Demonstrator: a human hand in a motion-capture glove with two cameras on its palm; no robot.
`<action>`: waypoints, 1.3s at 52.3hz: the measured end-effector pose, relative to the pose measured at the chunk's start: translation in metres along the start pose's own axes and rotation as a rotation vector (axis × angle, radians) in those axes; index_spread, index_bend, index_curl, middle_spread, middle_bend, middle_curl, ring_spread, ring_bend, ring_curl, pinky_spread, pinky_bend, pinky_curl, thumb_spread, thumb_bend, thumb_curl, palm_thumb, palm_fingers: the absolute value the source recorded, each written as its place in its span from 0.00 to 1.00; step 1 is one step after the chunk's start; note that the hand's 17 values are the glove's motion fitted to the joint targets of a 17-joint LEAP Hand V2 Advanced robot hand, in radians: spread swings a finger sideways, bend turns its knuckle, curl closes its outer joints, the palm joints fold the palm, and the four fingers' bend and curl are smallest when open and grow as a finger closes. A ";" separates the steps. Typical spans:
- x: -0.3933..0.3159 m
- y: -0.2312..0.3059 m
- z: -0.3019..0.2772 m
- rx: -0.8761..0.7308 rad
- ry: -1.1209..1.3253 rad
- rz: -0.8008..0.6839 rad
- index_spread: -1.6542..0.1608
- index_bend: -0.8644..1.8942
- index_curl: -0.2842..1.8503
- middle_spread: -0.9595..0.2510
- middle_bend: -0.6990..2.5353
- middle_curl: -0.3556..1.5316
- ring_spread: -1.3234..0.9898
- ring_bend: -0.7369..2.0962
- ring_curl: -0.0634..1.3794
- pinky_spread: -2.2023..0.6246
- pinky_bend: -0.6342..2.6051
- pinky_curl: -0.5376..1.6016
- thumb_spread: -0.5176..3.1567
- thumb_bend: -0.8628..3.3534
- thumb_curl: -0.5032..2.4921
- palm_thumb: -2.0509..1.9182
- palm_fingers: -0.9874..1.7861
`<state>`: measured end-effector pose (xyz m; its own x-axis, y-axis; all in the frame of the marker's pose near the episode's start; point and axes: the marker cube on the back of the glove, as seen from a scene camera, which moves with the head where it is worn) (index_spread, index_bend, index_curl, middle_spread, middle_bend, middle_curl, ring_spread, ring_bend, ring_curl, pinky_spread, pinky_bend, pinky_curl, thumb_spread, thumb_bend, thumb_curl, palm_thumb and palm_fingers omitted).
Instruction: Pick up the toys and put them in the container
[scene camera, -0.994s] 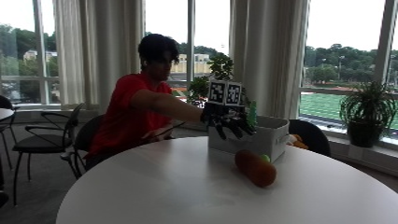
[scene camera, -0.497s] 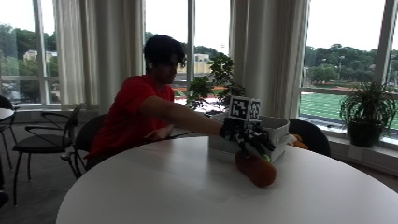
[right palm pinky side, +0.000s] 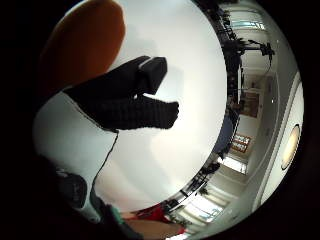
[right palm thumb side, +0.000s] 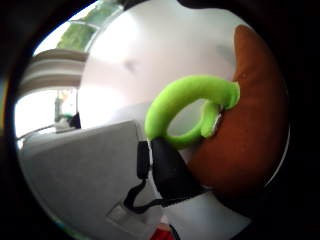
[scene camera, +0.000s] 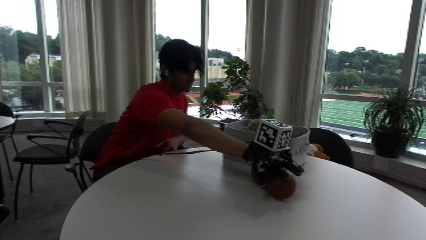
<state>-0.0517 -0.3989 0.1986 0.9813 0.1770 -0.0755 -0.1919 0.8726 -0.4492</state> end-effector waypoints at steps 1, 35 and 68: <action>-0.001 -0.001 0.005 -0.020 -0.014 -0.001 0.70 0.37 0.31 0.76 0.25 0.34 0.55 0.43 0.20 0.79 0.64 0.43 0.46 0.19 0.28 0.51 0.27; -0.020 0.002 0.013 -0.025 0.197 0.054 0.68 0.46 0.36 0.70 0.27 0.29 0.50 0.44 0.20 0.69 0.61 0.40 0.51 0.26 0.34 0.65 0.51; -0.008 0.000 0.009 0.133 0.077 0.072 0.71 0.59 0.55 0.41 0.46 0.47 0.32 0.56 0.38 0.63 0.49 0.40 0.30 0.27 0.49 0.71 0.71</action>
<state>-0.0594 -0.3964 0.2071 0.9621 0.2105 -0.1736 -0.2571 0.9124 -0.3186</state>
